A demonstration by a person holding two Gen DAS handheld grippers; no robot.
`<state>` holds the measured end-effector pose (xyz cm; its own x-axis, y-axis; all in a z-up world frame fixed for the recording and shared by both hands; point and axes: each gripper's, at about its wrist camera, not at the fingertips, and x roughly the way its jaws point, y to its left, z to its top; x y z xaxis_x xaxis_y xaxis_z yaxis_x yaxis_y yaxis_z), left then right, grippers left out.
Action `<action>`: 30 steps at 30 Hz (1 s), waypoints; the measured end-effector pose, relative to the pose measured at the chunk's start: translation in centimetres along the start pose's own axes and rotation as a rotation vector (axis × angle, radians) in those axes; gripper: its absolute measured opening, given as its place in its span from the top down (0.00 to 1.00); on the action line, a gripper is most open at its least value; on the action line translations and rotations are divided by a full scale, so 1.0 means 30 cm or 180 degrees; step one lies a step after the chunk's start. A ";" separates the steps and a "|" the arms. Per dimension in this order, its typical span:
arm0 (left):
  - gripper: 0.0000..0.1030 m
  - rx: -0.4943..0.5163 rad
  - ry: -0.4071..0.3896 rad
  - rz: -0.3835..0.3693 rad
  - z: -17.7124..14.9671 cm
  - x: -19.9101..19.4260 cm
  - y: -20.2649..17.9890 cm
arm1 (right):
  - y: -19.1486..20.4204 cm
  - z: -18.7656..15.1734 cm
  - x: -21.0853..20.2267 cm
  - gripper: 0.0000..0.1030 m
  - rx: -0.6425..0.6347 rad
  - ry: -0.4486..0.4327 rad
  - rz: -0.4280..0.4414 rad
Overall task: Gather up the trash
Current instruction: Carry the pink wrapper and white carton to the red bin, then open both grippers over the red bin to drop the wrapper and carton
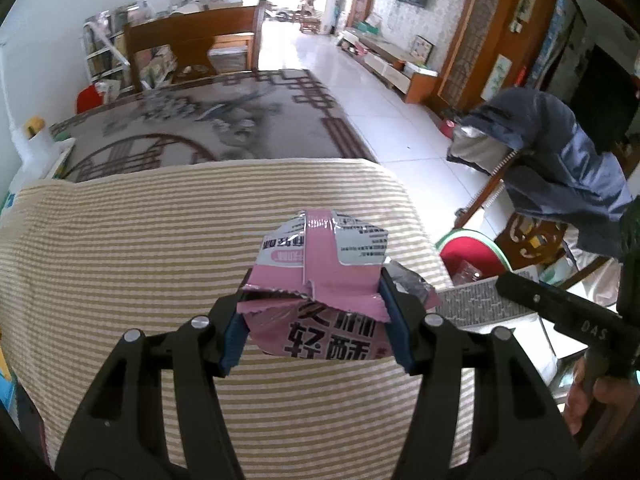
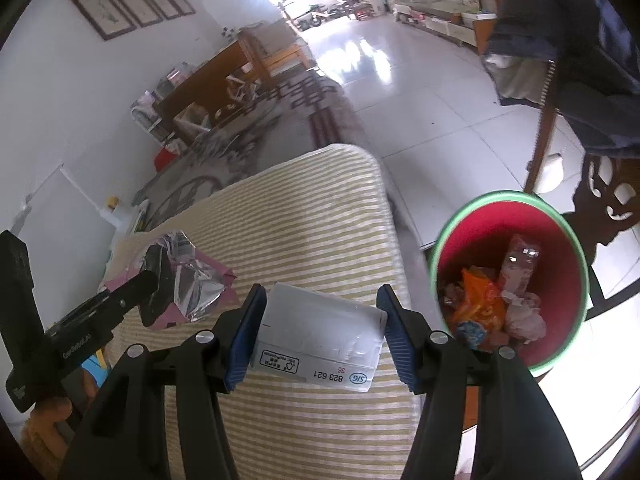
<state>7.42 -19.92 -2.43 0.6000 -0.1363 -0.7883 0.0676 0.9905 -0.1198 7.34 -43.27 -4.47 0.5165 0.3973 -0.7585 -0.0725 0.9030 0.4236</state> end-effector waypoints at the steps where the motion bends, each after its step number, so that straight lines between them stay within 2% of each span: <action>1: 0.46 0.0026 0.0013 -0.0025 0.003 0.008 -0.019 | -0.017 0.000 -0.007 0.46 0.0027 -0.0013 -0.0014; 18: 0.46 0.0596 0.0341 -0.0606 0.046 0.211 -0.457 | -0.459 0.030 -0.195 0.46 0.0761 -0.0359 -0.0486; 24: 0.46 0.0733 0.0405 -0.0748 0.067 0.253 -0.564 | -0.532 0.045 -0.216 0.46 0.0830 -0.0411 -0.0619; 30: 0.45 0.0787 0.0372 -0.0754 0.086 0.266 -0.604 | -0.544 0.056 -0.197 0.46 0.0796 -0.0387 -0.0693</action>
<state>13.05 -38.90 -4.99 0.4504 -0.3496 -0.8215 0.3932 0.9038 -0.1690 6.91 -60.63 -6.08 0.5958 0.1637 -0.7862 0.2540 0.8903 0.3779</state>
